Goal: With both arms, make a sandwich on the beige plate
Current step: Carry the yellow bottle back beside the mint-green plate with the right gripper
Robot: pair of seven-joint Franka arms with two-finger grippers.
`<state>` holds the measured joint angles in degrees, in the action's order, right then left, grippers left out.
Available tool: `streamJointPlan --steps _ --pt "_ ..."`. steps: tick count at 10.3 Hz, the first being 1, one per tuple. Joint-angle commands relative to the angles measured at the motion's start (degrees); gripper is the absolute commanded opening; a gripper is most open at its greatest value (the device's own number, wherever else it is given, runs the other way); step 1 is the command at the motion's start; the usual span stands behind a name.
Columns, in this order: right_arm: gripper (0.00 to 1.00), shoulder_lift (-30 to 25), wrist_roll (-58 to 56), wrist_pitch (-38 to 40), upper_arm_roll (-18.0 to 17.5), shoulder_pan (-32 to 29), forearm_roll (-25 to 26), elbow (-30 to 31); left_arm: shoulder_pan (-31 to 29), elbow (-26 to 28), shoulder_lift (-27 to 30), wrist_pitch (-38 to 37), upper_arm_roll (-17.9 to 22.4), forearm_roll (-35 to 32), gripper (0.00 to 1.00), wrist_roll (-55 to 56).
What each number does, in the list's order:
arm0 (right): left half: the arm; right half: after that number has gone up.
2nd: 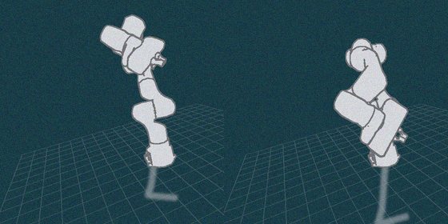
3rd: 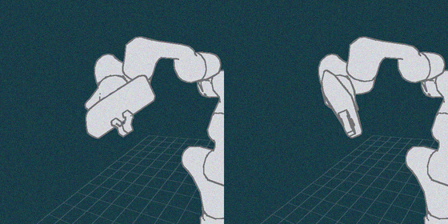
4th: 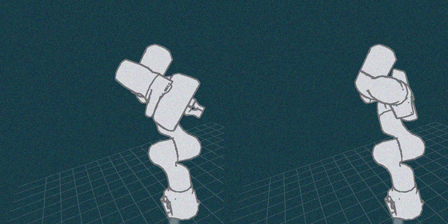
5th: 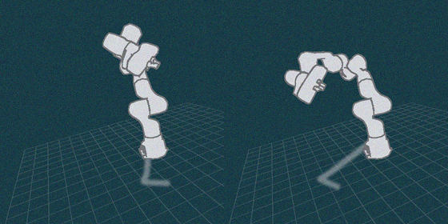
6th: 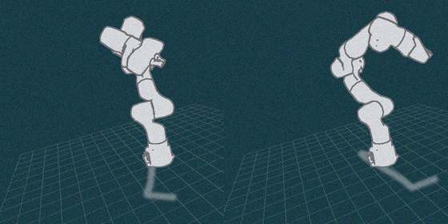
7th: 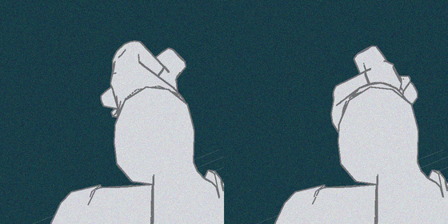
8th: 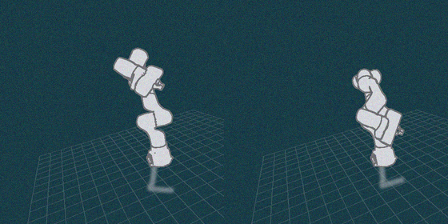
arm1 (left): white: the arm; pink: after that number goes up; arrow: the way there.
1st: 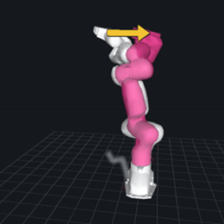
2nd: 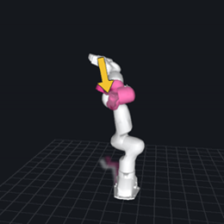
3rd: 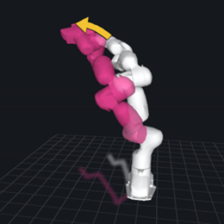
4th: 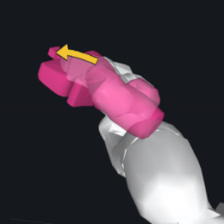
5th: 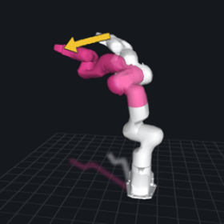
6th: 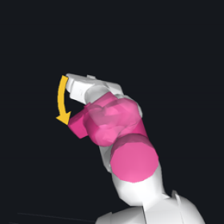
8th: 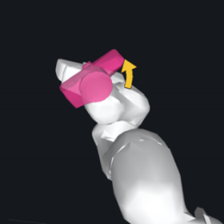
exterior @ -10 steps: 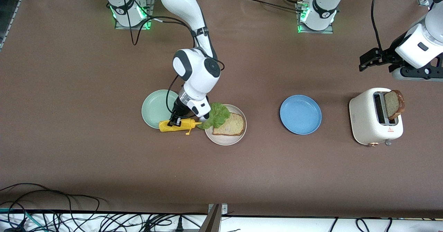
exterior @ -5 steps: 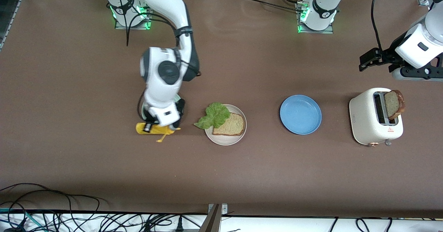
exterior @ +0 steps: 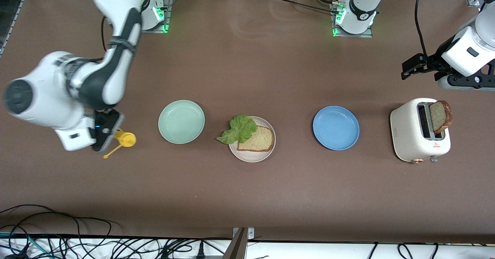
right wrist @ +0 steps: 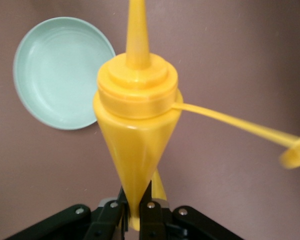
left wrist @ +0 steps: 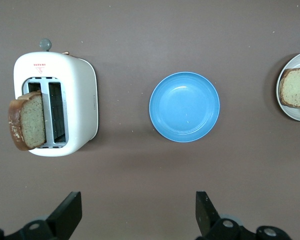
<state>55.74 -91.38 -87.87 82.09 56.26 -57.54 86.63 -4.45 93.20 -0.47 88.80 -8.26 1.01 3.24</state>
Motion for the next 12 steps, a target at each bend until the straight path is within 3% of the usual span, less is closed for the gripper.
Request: streamJointPlan --steps 1,4,6,9,12 --pt "0.0 -0.4 -6.0 8.2 0.5 -7.0 -5.8 0.0 -0.1 -1.4 -0.4 -1.3 -0.2 -0.7 1.0 0.2" --pt "0.0 0.2 -10.9 16.7 -2.3 -17.4 -12.3 3.3 -0.1 -1.4 -0.4 -1.3 -0.2 -0.7 1.0 0.1" --pt "0.0 0.0 -16.5 17.9 -7.6 -23.6 -12.5 3.6 -0.1 -1.4 -0.4 -1.3 -0.2 -0.7 1.0 0.2" --pt "0.0 0.1 -24.1 21.0 -17.0 -32.5 -17.7 5.3 -0.2 -1.3 -0.7 -1.3 -0.2 -1.2 1.0 -0.5" --pt "0.0 0.6 -30.1 20.2 -20.8 -34.4 -21.0 6.2 -3.1 -3.5 -5.5 -0.2 0.7 -7.9 1.0 -1.0"
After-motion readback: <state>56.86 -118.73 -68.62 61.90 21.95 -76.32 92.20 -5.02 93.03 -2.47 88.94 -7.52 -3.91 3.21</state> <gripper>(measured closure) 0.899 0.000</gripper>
